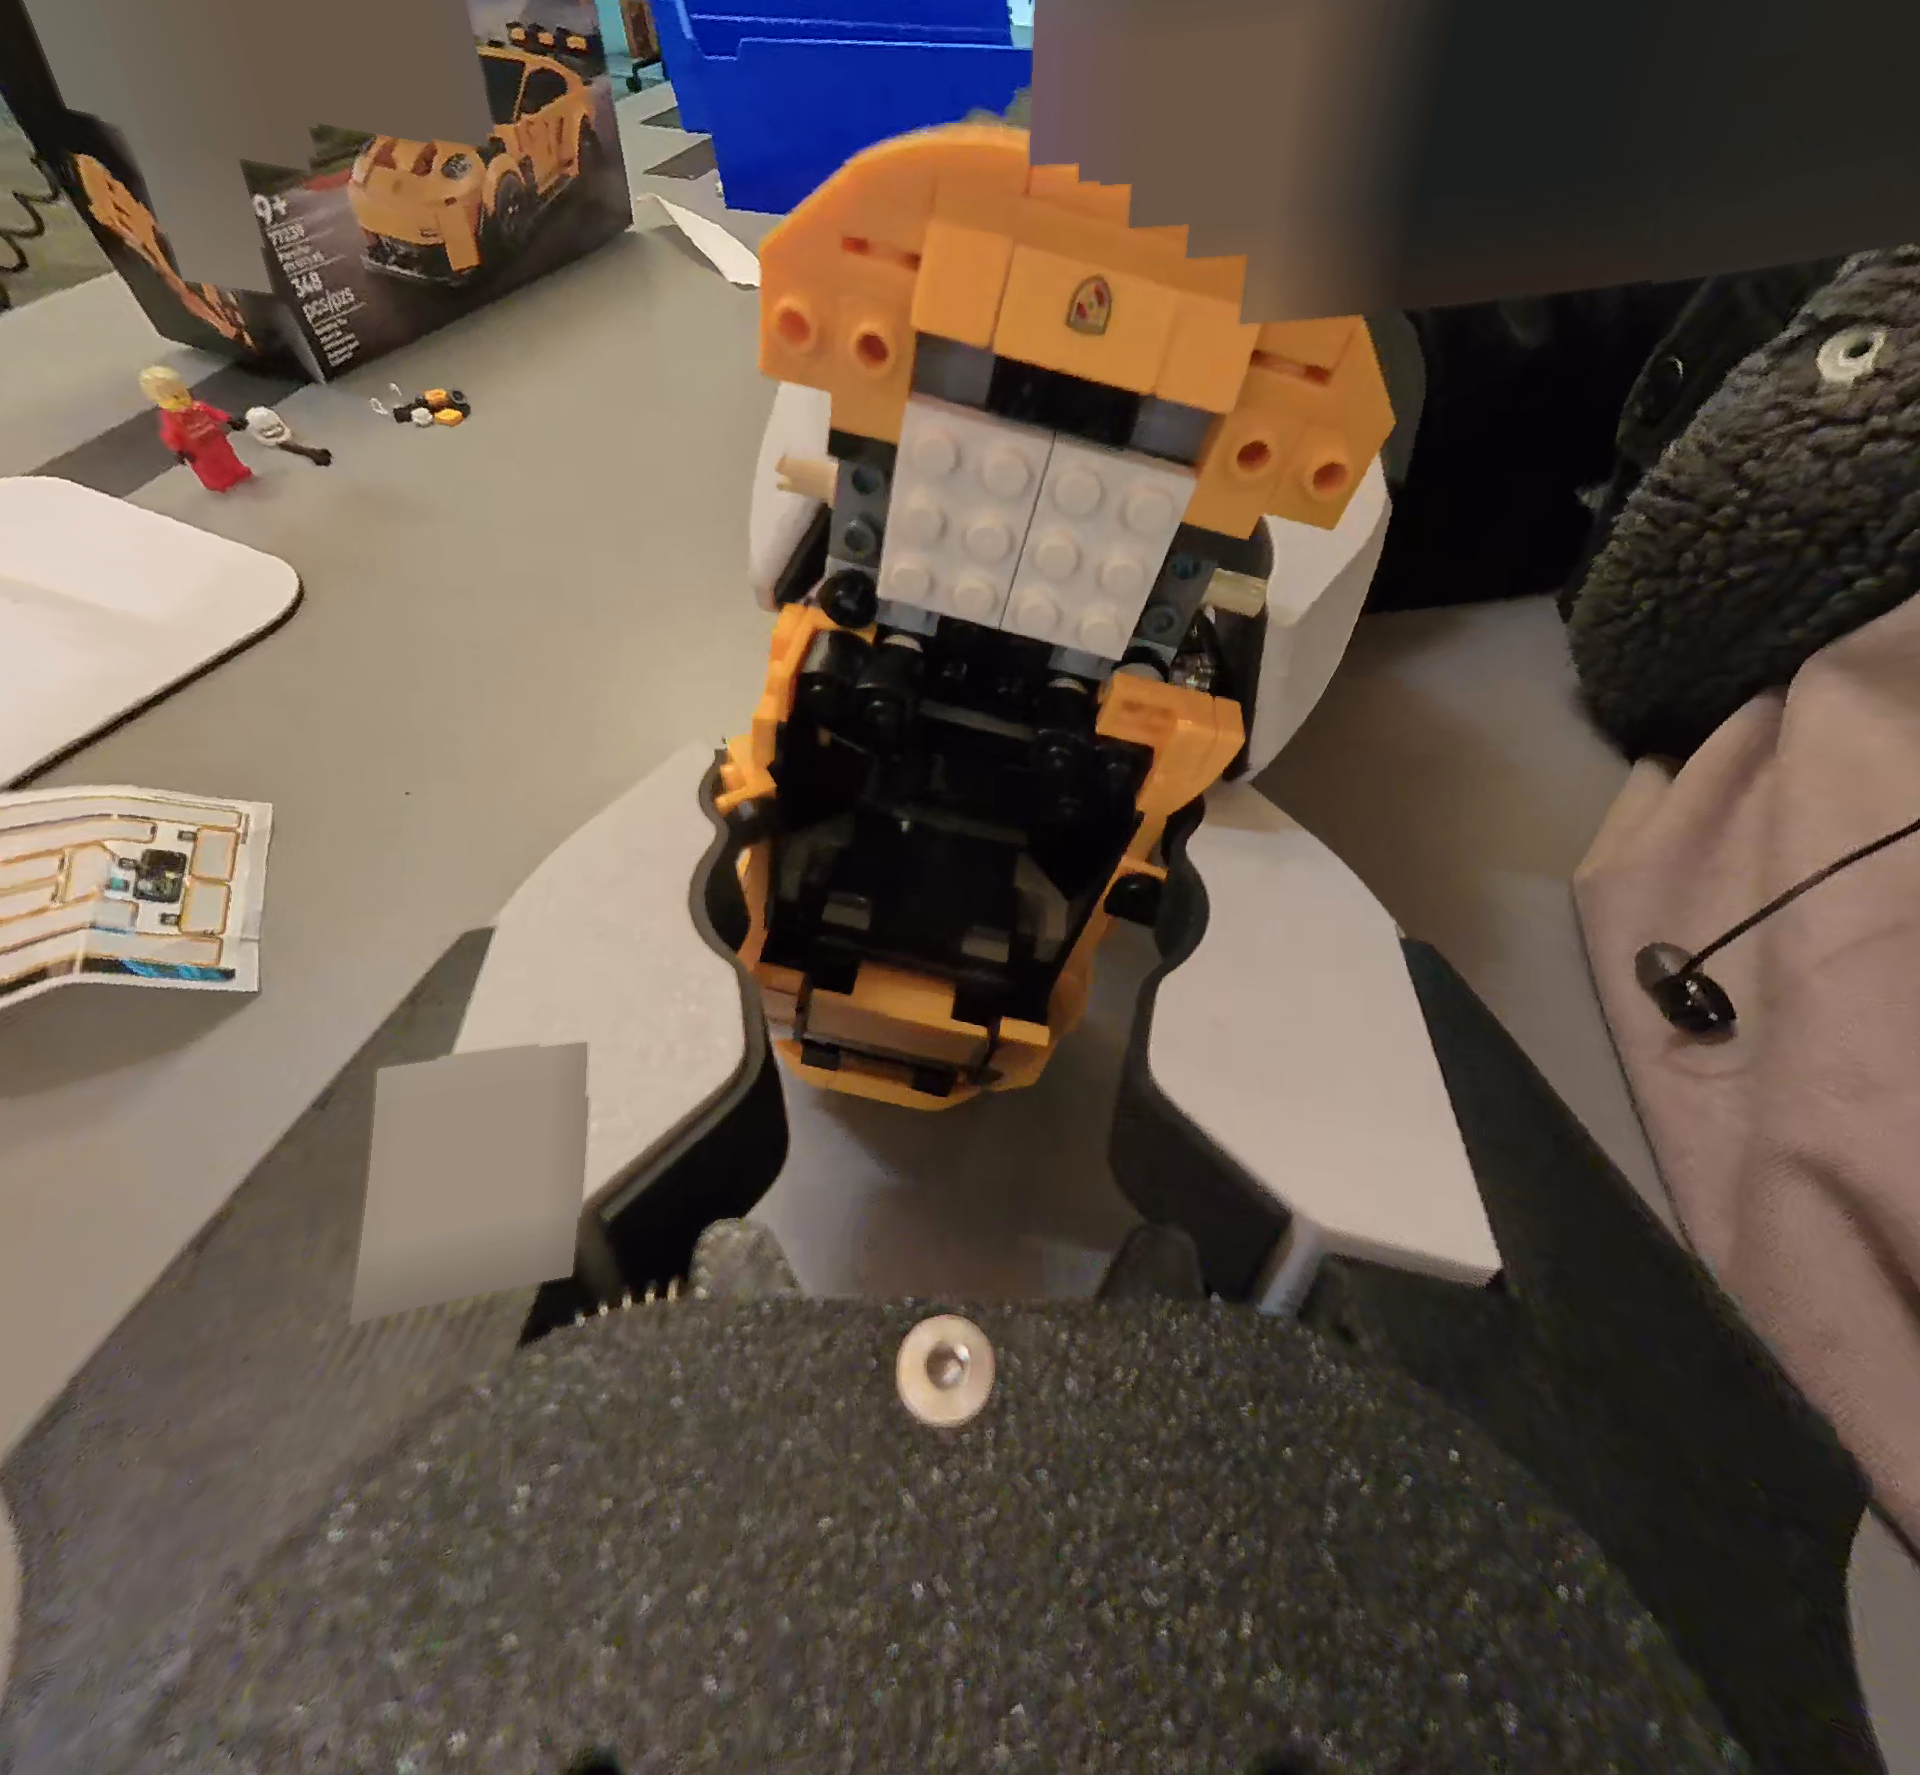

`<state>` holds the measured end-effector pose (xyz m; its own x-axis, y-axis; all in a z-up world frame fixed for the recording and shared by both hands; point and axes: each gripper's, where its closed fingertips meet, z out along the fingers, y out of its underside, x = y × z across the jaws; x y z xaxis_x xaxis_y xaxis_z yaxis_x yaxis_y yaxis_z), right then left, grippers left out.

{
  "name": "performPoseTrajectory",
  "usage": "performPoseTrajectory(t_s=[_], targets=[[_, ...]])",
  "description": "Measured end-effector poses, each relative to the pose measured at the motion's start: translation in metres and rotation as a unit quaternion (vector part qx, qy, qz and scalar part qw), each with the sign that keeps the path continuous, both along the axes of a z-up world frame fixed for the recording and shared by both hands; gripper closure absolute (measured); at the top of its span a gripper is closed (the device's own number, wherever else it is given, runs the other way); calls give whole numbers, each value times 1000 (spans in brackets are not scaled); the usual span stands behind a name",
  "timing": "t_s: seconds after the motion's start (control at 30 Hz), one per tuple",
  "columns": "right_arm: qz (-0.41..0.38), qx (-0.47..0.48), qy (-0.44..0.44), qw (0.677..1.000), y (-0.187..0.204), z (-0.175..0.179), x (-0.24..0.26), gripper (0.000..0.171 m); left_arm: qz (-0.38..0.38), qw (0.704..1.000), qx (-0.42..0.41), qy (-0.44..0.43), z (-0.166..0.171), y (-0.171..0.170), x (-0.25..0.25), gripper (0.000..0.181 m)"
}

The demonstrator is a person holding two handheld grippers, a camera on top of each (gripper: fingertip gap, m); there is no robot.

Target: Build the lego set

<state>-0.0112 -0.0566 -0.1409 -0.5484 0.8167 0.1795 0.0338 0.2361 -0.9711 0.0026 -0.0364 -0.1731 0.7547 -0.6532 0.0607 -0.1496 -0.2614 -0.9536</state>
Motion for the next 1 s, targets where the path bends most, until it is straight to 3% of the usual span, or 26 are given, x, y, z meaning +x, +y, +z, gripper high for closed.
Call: performPoseTrajectory(t_s=[0.23,0.53,1.0], targets=[[-33,-35,-4,999,13,3,-6,106,40,997,-30,-60,1,9,-5,104],[-37,-43,14,998,12,3,-8,106,31,996,-19,-80,2,8,-6,104],[-21,-14,23,999,8,3,-3,107,20,998,-3,-53,2,4,-3,104]])
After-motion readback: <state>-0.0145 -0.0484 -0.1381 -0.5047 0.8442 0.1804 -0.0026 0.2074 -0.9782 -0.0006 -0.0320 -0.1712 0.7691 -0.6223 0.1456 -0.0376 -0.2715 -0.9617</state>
